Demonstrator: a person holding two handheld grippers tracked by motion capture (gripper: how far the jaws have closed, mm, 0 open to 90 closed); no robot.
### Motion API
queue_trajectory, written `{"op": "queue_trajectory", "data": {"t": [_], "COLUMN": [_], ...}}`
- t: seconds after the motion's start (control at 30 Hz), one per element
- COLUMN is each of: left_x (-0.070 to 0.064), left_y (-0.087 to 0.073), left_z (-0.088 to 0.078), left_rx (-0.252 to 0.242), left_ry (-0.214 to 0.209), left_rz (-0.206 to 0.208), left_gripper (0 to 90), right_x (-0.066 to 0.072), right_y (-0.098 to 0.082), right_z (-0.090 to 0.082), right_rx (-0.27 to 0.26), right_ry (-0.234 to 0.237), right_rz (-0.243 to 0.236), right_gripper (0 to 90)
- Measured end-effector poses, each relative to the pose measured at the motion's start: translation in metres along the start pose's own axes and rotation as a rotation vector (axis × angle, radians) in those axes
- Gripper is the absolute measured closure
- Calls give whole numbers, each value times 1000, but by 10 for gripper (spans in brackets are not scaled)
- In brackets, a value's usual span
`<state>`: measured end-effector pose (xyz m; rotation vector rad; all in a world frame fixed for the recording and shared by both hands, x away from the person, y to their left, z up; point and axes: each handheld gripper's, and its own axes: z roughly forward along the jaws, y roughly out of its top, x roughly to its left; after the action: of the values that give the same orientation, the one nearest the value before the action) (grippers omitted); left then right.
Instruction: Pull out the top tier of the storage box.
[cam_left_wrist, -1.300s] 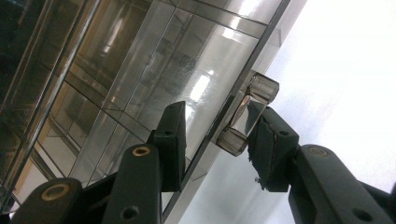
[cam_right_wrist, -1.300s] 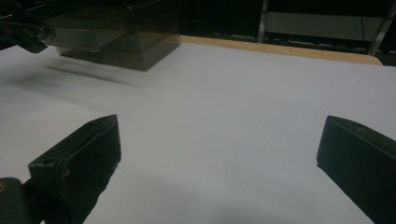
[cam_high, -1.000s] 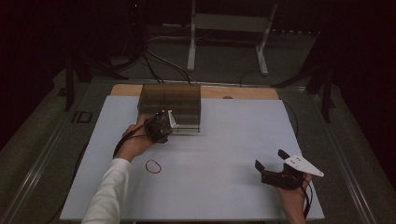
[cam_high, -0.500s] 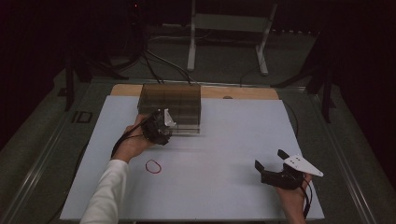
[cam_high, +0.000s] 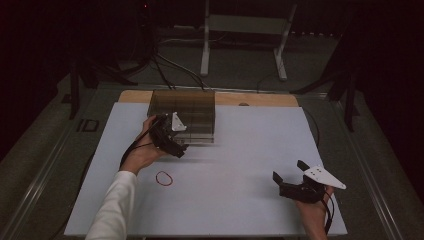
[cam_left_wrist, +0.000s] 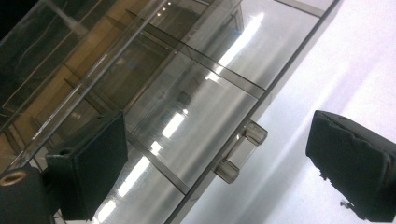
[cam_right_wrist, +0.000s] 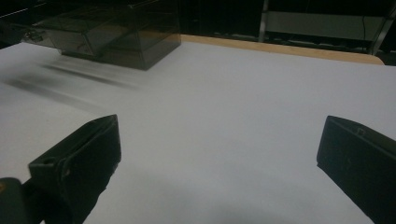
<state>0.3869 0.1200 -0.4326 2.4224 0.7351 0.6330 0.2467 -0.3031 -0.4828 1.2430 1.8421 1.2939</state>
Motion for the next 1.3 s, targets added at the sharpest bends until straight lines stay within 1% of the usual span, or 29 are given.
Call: {"op": "queue_trajectory", "data": {"t": [0.03, 0.1, 0.13, 0.2, 0.27, 0.3, 0.33, 0.37, 0.4, 0.47, 0.53, 0.6, 0.73, 0.87, 0.93, 1.0, 1.07, 1.13, 1.17, 1.27, 1.3], "left_x": [1, 2, 2, 4, 5, 6, 6, 7, 8, 9, 9, 10, 10, 10, 9, 9, 9, 8, 8, 7, 6], "left_y": [0, 0, 0, -1, -1, -1, -1, -2, -3, -3, -4, -4, -5, -6, -8, -9, -11, -12, -12, -14, -15], "left_z": [0, -1, -2, -3, -5, -6, -6, -7, -8, -9, -11, -11, -13, -15, -16, -16, -16, -17, -17, -18, -19], "left_rx": [2, -3, -10, -29, -34, -41, -45, -42, -50, -50, -59, -61, -75, -80, -87, -88, -87, -82, -82, -93, -96], "left_ry": [1, 9, 16, 16, 32, 28, 34, 40, 41, 38, 34, 30, 14, 15, 8, 12, 8, 17, 17, 24, 20], "left_rz": [-6, -16, -29, -53, -68, -78, -91, -95, -117, -124, -150, -153, -186, -207, -222, -230, -237, -251, -251, -263, -268], "left_gripper": [23, 22, 21, 21, 21, 21, 21, 21, 22, 22, 22, 22, 22, 22, 23, 23, 23, 23, 23, 23, 23], "right_x": [0, 0, 0, 0, 0, 0, 0, 0, 0, 0, 0, 0, 0, 0, 0, 0, -1, 0, 0, 0, 0], "right_y": [0, 0, 0, 0, 0, 0, 0, 0, 0, 0, 0, 0, 0, 0, 0, 0, 0, 0, 0, 0, 0], "right_z": [0, 0, 0, 0, 0, 0, 0, 0, 0, 0, 0, 0, 0, 0, 0, 0, 0, 0, 0, 0, 0], "right_rx": [0, 0, 0, -1, -1, -1, -2, -2, -3, -2, -2, -3, -2, -3, -3, -3, -3, -3, -3, -3, -3], "right_ry": [0, 1, 0, 0, -1, -1, -1, -2, -1, -1, -1, -1, -2, -2, -2, -3, -2, -2, -2, -2, -2], "right_rz": [1, 0, 0, -1, -2, -2, -3, -2, -3, -2, -2, -2, -1, 0, 0, 0, 2, -1, -1, -1, -1], "right_gripper": [4, 4, 4, 4, 4, 4, 4, 4, 4, 4, 4, 4, 4, 4, 4, 4, 4, 4, 4, 4, 4]}}
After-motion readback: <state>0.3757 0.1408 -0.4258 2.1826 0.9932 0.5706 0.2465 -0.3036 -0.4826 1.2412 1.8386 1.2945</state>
